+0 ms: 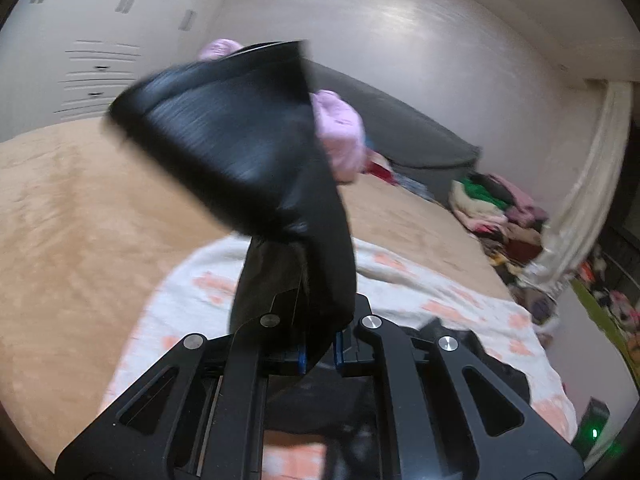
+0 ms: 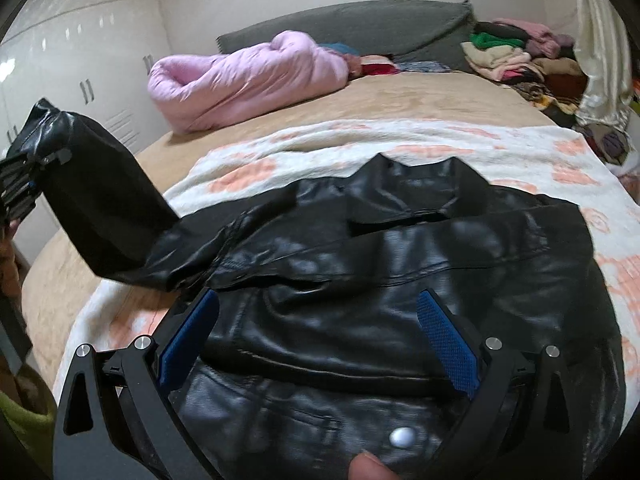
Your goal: Fold large clothes
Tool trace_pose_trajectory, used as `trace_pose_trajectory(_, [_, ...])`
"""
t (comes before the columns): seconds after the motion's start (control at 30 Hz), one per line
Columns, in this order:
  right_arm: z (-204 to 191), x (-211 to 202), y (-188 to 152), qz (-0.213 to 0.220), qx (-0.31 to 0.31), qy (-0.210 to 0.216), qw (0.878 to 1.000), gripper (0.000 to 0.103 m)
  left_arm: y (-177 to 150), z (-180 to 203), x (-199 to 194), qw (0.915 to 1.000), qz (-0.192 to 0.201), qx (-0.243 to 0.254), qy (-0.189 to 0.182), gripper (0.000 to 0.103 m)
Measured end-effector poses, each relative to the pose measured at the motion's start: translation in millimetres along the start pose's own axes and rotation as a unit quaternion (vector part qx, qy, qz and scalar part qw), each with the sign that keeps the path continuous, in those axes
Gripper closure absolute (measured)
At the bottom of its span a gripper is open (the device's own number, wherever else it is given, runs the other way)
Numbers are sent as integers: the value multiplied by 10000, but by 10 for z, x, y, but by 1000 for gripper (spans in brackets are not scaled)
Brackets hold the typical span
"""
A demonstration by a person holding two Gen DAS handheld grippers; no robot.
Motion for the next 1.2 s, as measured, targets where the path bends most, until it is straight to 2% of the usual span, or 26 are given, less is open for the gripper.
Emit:
trace_pose_trajectory(0.17, [274, -118, 46, 99, 346, -199, 9992, 4, -135, 336, 25, 9982, -197, 94, -554, 101])
trace_pose_trajectory(0.3, [489, -192, 67, 142, 545, -382, 9977, 4, -287, 583, 54, 9957, -337, 305, -806, 101])
trace_pose_trajectory(0.57, [998, -404, 125, 257, 1035, -888, 9903, 4, -673, 1071, 67, 9842, -737, 927, -1316, 102])
trace_pose_trajectory(0.8, [1396, -615, 186, 433, 1448, -1197, 9812, 4, -1179, 1462, 88, 9661, -1168, 1571, -1682, 102])
trace_pose_trajectory(0.93, [1569, -705, 187, 463, 1650, -1278, 9769, 4, -1541, 1613, 113, 9516, -1446, 2044, -1784, 102])
trace_pose_trajectory(1.13, [1676, -754, 159, 452, 1918, -1166, 9734, 4, -1992, 1678, 149, 9293, -1927, 2560, -1836, 99])
trace_pose_trajectory(1.2, [1673, -727, 136, 386, 1991, -1062, 9734, 4, -2063, 1677, 128, 9257, -1957, 2675, -1825, 99])
Point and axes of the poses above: each gripper's, at about its wrist camera, not at the fingertips, and x roughly the way its jaws point, z to its right, y to its top, the point moved 5 cm from there along x, roughly the way its jaws point, and after that the axes turned 14 degrees about z, right-handed, at the moved point
